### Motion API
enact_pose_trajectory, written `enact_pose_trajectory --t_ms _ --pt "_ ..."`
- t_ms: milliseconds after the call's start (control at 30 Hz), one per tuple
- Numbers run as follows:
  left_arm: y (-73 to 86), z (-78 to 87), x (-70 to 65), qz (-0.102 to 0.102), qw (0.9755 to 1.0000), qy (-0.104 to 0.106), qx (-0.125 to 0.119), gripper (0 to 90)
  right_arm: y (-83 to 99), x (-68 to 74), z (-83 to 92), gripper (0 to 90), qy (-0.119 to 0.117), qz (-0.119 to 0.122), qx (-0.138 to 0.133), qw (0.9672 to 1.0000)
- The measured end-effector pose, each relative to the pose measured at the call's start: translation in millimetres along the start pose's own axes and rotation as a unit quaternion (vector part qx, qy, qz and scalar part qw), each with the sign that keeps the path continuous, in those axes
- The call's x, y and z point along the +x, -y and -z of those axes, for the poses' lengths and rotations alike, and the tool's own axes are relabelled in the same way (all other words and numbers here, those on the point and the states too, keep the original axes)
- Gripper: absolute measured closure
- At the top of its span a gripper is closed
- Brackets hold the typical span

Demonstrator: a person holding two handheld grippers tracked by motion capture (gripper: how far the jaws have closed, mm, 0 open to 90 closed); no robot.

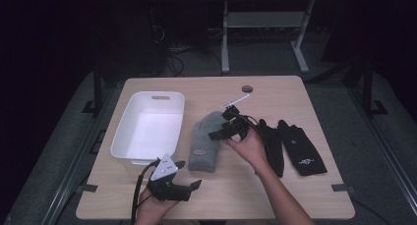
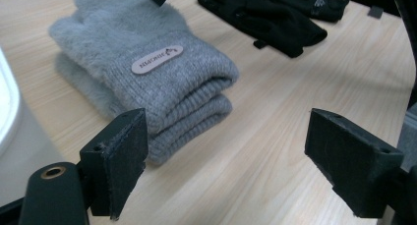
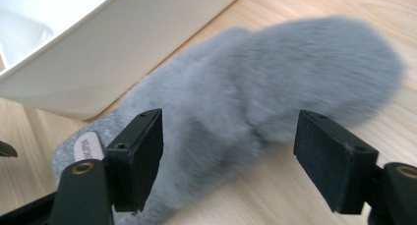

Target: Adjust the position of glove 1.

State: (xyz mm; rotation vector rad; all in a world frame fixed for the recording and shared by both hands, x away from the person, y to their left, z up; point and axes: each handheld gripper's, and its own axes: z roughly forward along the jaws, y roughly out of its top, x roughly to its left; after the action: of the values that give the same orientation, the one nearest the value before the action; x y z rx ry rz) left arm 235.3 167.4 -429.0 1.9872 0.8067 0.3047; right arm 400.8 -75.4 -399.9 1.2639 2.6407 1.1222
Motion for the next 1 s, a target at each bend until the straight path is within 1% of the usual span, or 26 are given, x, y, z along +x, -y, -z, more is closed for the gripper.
enact_pose_trajectory --t_ms 100,133,167,200,233,300,333,400,433,467,500,533,567,633,667,700,733,767,833,867,900,933,967,1000 --pt "-4.2 -4.3 1.8 0.013 0.9999 -0.006 0.007 16.3 2.3 -11.3 4.7 25.1 -0.007 -0.016 -0.005 0.9998" --pt "-4.2 -4.3 1.8 0.013 0.9999 -0.006 0.007 16.3 2.3 -11.3 4.7 25.1 -0.007 -0.016 -0.005 0.9998" --pt "-8.2 -7.0 4.4 0.014 0.9998 -0.013 0.008 16.3 3.0 -17.5 4.7 24.7 -0.016 -0.026 -0.01 0.9995" --pt "-10.6 -8.7 5.9 0.024 0.9996 -0.011 0.004 16.3 3.1 -20.3 3.7 24.0 -0.02 -0.033 -0.011 0.9992" --pt "-13.2 -10.0 7.7 0.029 0.9995 -0.011 0.004 16.3 3.3 -22.4 1.9 24.0 -0.026 -0.04 -0.014 0.9988" --pt "-17.8 -14.1 9.0 0.035 0.9993 -0.013 0.002 16.6 3.0 -26.3 -2.6 24.0 -0.035 -0.052 -0.009 0.998" --pt "-19.8 -16.2 9.2 0.033 0.9994 -0.012 0.0 18.4 3.3 -28.7 -5.9 24.0 -0.038 -0.054 -0.008 0.9978" --pt "-22.0 -18.3 9.2 0.034 0.9993 -0.012 0.001 19.6 3.9 -32.7 -12.0 25.3 -0.04 -0.068 -0.003 0.9969" --pt "-25.2 -21.7 6.9 0.037 0.9991 -0.018 -0.001 19.7 4.5 -35.0 -14.3 25.3 -0.042 -0.075 -0.002 0.9963" --pt "-25.2 -21.7 6.9 0.037 0.9991 -0.018 -0.001 19.7 5.4 -37.7 -16.6 25.3 -0.045 -0.083 -0.001 0.9955" --pt "-27.7 -25.1 5.5 0.037 0.999 -0.023 0.001 19.7 6.1 -40.4 -18.5 25.3 -0.046 -0.089 0.0 0.9949" --pt "-27.7 -25.1 5.5 0.037 0.999 -0.023 0.001 19.7 6.1 -40.4 -18.5 25.3 -0.046 -0.089 0.0 0.9949" --pt "-29.4 -28.8 5.5 0.04 0.9989 -0.025 0.005 19.7 7.2 -45.5 -21.9 24.8 -0.051 -0.1 -0.004 0.9937" --pt "-30.2 -33.2 6.2 0.039 0.9987 -0.032 0.009 20.4 7.0 -49.0 -25.3 24.2 -0.059 -0.113 -0.007 0.9918" --pt "-30.2 -33.2 6.2 0.039 0.9987 -0.032 0.009 22.4 7.0 -49.0 -25.3 24.2 -0.059 -0.113 -0.007 0.9918" --pt "-30.6 -34.7 6.6 0.037 0.9987 -0.034 0.009 23.2 5.2 -50.9 -29.8 23.6 -0.063 -0.118 -0.006 0.9911" --pt "-31.8 -37.5 6.3 0.037 0.9986 -0.036 0.015 23.2 4.4 -51.3 -32.0 23.7 -0.063 -0.121 -0.007 0.9906" --pt "-31.8 -37.5 6.3 0.037 0.9986 -0.036 0.015 22.6 4.4 -51.3 -32.0 23.7 -0.063 -0.121 -0.007 0.9906" --pt "-32.2 -39.0 5.4 0.036 0.9985 -0.039 0.018 21.7 3.2 -52.3 -38.7 24.0 -0.069 -0.128 -0.014 0.9893" --pt "-32.0 -39.5 5.2 0.033 0.9984 -0.04 0.02 21.7 3.2 -52.3 -38.7 24.0 -0.069 -0.128 -0.014 0.9893" --pt "-31.5 -40.3 4.7 0.033 0.9983 -0.042 0.023 21.5 3.8 -53.2 -44.0 24.2 -0.072 -0.131 -0.014 0.9887" --pt "-31.5 -40.3 4.7 0.033 0.9983 -0.042 0.023 21.6 3.8 -53.2 -44.0 24.2 -0.072 -0.131 -0.014 0.9887" --pt "-31.2 -41.0 4.4 0.03 0.9982 -0.042 0.029 21.3 5.1 -54.5 -50.1 24.3 -0.077 -0.135 -0.007 0.9878" --pt "-31.2 -41.0 4.4 0.03 0.9982 -0.042 0.029 20.9 5.1 -54.5 -50.1 24.3 -0.077 -0.135 -0.007 0.9878"
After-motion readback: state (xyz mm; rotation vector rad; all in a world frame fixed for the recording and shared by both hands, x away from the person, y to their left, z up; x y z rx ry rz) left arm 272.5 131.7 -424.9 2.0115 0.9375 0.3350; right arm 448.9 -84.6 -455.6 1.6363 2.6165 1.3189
